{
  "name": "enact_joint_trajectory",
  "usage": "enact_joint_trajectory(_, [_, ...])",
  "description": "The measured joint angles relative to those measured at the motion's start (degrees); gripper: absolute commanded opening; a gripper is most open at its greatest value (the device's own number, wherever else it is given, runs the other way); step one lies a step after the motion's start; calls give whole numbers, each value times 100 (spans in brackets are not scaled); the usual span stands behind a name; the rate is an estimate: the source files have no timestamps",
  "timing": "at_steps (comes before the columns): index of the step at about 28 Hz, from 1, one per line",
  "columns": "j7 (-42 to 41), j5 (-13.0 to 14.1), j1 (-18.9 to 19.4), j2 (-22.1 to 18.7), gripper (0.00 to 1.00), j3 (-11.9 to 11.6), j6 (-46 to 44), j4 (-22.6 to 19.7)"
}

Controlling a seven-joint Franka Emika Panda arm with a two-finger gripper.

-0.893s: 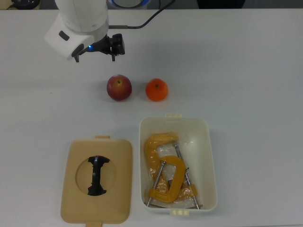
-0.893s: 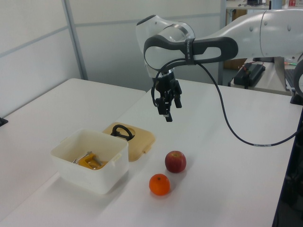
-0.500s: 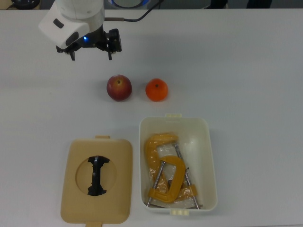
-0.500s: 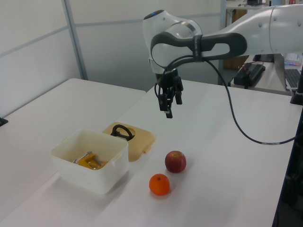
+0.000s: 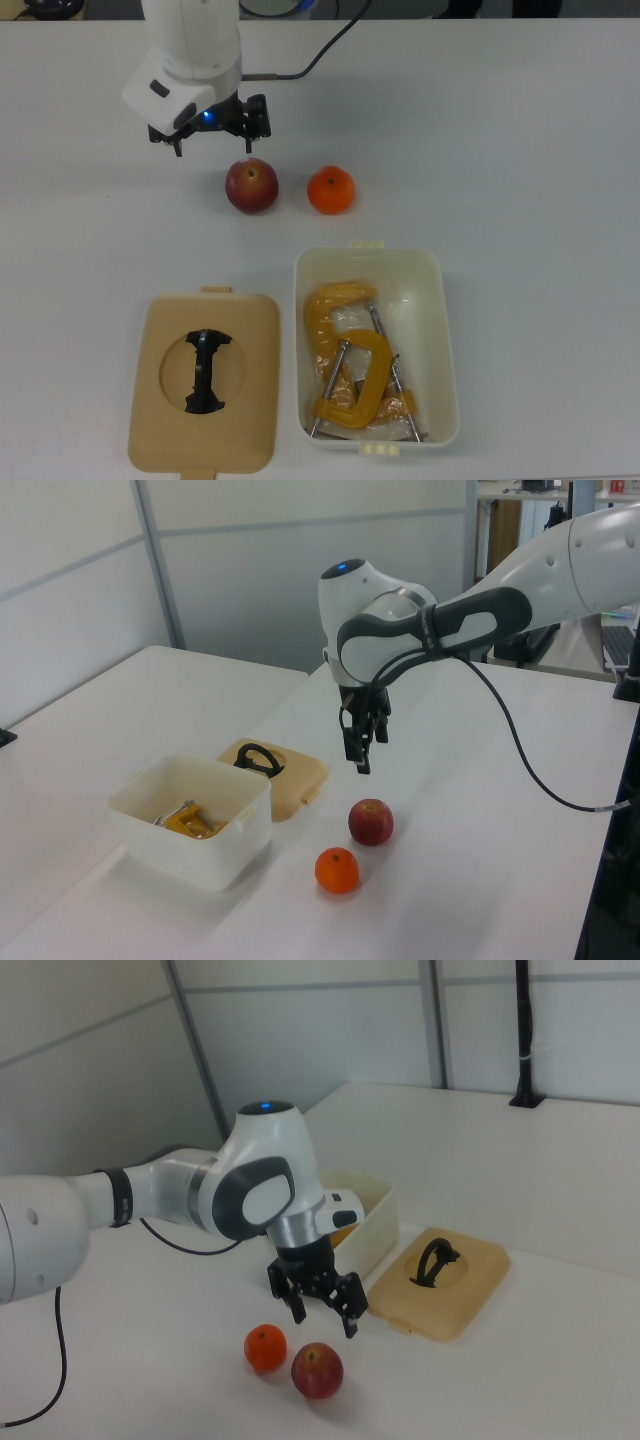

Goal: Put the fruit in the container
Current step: 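Move the open gripper down toward the red apple, then close the gripper on the red apple and lift it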

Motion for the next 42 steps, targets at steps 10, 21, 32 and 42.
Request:
enact_joint_trajectory(10, [-4,0,5,286,100,169,584,-462])
enact_joint_trajectory(21, [-4,-1,9,595,49,404,586,-486])
enact_joint_trajectory(32, [-26,-5,11,638,0,441,590,-355])
enact_joint_trajectory(42, [-26,385,-20,473,0,434,599,587])
